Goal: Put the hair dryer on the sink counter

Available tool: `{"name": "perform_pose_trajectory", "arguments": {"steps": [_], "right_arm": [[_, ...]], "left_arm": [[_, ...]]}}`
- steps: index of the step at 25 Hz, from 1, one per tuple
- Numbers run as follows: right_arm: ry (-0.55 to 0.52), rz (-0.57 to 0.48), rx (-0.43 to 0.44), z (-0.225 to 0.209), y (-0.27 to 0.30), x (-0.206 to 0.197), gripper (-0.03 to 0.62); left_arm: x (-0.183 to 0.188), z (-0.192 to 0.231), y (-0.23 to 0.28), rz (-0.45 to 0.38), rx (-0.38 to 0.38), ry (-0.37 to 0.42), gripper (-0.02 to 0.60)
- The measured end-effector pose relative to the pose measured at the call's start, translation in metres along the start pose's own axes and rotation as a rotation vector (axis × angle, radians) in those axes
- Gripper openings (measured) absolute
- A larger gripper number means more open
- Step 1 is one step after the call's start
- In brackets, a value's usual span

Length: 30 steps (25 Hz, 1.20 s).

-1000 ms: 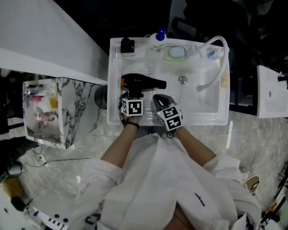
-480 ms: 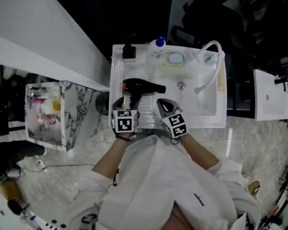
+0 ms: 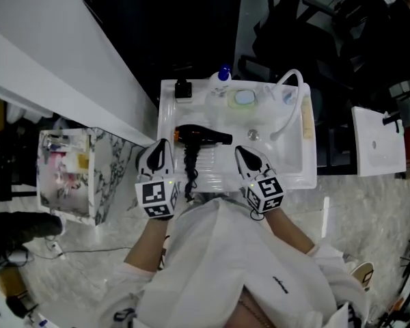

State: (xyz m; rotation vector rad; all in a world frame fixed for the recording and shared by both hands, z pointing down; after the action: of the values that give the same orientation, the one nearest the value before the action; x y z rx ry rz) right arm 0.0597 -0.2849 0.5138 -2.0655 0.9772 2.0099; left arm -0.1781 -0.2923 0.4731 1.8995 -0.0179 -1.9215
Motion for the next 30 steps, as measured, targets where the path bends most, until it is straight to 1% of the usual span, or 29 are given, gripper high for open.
{"name": "perform_pose_trajectory", "arguments": {"steps": [3,5,7,9,12,16,21,30], "right_arm": [[0.014,-0.083,-0.027,-0.005,-0.017,0.028,0.017],[0.02,-0.124,-0.051,-0.011,-0.027,0.043,0.017],[0.016,-0.155,-0.072,-0.016,-0.039,0.056,0.017],[0.005,-0.181,-0.09,-0.023,-0.05,0.066,0.017],[-0.002,-0.212,-0.116,-0.034,-0.061,0.074,0.017],[0.0,-0.202,-0.157,-0.047,-0.068,0.068,0.017],[-0.003,-0.203,-0.158,-0.047,-0.072,0.065,0.017],[-0.013,-0.191,-0.165,-0.048,-0.075,0.061,0.017]], "left_arm": [[0.034,0.004,-0.02,-0.148,-0.024,-0.015,0.029],[0.048,0.008,-0.032,-0.224,-0.038,-0.022,0.029],[0.055,0.014,-0.044,-0.276,-0.025,0.009,0.028],[0.058,0.021,-0.052,-0.306,-0.005,0.035,0.029],[0.056,0.031,-0.056,-0.311,0.031,0.044,0.029],[0.055,0.037,-0.058,-0.308,0.052,0.059,0.029],[0.054,0.037,-0.057,-0.305,0.055,0.047,0.029],[0.05,0.031,-0.052,-0.29,0.038,0.037,0.029]]}}
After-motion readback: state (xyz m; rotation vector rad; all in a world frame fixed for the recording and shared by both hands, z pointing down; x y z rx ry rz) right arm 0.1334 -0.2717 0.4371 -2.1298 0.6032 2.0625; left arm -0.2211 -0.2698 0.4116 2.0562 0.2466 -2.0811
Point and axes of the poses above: the fingertips, and each gripper's own axes: y forward along the fingers, z to its left, x out of its top, the point moved 4 cm from there along -y, backward along the fingers, and after that the axes turned 5 degrees about -x, right-handed, at the moved point
